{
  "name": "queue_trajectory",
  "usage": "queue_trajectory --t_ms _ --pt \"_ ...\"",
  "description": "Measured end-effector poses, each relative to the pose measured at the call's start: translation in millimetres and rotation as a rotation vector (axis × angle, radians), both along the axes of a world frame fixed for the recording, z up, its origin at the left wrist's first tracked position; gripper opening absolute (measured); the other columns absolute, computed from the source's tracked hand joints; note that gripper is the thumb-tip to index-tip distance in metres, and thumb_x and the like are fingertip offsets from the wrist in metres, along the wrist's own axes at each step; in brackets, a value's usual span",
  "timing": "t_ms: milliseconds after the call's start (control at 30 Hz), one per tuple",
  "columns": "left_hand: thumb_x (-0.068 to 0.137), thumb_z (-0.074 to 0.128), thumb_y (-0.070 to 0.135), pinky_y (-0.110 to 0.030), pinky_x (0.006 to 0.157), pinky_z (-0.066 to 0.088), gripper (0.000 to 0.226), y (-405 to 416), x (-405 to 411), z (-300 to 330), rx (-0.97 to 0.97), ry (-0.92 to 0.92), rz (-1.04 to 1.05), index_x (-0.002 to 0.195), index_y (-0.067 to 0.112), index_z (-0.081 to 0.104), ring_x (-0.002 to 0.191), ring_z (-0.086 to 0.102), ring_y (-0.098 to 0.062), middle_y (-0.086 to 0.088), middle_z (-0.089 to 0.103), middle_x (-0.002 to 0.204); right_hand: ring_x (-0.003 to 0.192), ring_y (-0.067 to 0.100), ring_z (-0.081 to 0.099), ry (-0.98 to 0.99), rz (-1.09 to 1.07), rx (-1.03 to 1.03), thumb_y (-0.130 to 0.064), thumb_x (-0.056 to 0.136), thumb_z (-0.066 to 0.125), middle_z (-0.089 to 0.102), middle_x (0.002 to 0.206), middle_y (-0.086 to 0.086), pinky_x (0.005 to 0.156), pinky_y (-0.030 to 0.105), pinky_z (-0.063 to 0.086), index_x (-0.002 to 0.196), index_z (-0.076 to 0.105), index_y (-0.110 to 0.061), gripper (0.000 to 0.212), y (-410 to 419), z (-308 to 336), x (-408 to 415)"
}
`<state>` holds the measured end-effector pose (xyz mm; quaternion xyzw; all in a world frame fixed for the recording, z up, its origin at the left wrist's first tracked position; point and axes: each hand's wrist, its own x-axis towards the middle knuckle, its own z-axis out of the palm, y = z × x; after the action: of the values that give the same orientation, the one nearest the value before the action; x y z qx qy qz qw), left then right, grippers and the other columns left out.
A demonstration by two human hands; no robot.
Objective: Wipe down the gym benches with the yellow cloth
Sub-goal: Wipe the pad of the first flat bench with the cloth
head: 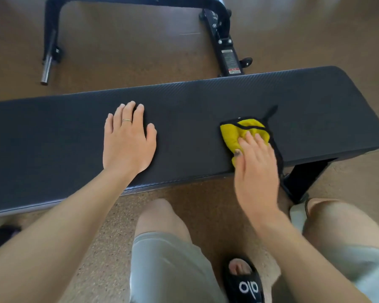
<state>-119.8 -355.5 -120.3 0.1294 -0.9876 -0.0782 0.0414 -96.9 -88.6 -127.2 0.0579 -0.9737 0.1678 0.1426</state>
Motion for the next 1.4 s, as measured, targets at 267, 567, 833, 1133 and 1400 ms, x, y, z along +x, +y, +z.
queue_trajectory --t_ms 267,567,833,1133,1400 --pt "0.108 0.027 0.037 -0.045 0.127 0.012 0.054 -2.0 2.4 0.3 -0.011 -0.007 -0.015 0.158 0.016 0.03 0.155 0.019 -0.025 -0.005 0.027 0.166 0.141 0.021 0.048 0.022 0.544 0.059 -0.032 0.109 0.039 0.058 0.145 0.006 0.118 0.043 0.035 0.136 0.063 -0.012 0.041 -81.0 -2.0 21.9" --pt "0.105 0.027 0.036 -0.043 0.128 0.011 0.056 0.1 0.2 1.0 0.021 -0.007 0.032 0.157 0.019 0.032 0.155 0.018 -0.019 0.0 0.028 0.165 0.145 0.027 0.042 -0.026 0.322 0.151 -0.033 0.108 0.03 0.049 0.153 0.009 0.122 0.046 0.029 0.145 0.054 -0.01 0.049 -23.1 3.3 -32.2" --pt "0.094 0.023 0.028 -0.036 0.128 0.009 0.064 -1.1 -0.8 7.3 0.092 0.009 0.051 0.156 0.021 0.036 0.153 0.019 -0.015 0.005 0.03 0.164 0.143 0.022 0.045 -0.085 0.792 0.135 -0.031 0.106 0.034 0.052 0.151 0.003 0.119 0.043 0.033 0.143 0.055 -0.015 0.046 -86.7 6.3 -106.2" --pt "0.091 0.018 0.03 -0.037 0.128 0.01 0.068 3.0 -2.2 9.9 0.096 -0.016 0.075 0.155 0.022 0.036 0.153 0.019 -0.013 0.007 0.029 0.163 0.148 0.031 0.034 -0.167 0.503 0.104 -0.031 0.107 0.024 0.04 0.159 0.011 0.121 0.048 0.023 0.144 0.049 -0.01 0.049 -98.2 13.8 -163.5" --pt "0.09 0.018 0.031 -0.035 0.128 0.007 0.069 1.9 -1.5 10.0 0.102 -0.039 0.072 0.157 0.023 0.034 0.154 0.016 -0.012 0.007 0.026 0.165 0.145 0.03 0.04 -0.104 0.871 0.139 -0.019 0.106 0.041 0.046 0.155 0.012 0.12 0.043 0.027 0.147 0.049 -0.008 0.043 -115.6 12.7 -163.3"
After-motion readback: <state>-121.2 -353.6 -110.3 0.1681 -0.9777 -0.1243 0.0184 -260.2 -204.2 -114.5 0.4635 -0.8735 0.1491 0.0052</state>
